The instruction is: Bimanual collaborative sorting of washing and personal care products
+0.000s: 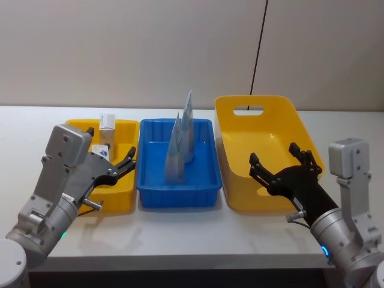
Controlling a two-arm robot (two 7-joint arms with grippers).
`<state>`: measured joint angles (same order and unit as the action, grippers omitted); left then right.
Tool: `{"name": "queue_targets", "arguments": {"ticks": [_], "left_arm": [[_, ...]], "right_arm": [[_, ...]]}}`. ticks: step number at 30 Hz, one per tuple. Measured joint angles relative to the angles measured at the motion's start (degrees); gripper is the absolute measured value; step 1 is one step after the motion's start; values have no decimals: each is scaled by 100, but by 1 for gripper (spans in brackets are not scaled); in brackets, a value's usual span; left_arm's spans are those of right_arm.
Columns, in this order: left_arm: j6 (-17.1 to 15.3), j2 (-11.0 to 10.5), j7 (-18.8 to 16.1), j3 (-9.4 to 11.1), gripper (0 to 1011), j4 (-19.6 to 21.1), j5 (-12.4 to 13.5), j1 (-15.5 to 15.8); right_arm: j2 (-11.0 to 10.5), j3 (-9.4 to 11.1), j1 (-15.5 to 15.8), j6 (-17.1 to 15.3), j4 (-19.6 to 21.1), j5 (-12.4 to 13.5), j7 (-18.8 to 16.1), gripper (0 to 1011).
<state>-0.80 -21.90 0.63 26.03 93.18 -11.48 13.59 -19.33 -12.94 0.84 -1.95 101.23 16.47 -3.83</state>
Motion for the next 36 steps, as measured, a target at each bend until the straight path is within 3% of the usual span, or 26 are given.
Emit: {"name": "queue_targets", "arguments": {"ticks": [27,36], "left_arm": [[-4,2,0,0,1002,0,1,3],[-251,180,-43,28,1001,-203,78,279]], "right_arm": [[0,0,0,0,0,0,0,1000],[0,0,0,0,0,0,0,1000]]}}
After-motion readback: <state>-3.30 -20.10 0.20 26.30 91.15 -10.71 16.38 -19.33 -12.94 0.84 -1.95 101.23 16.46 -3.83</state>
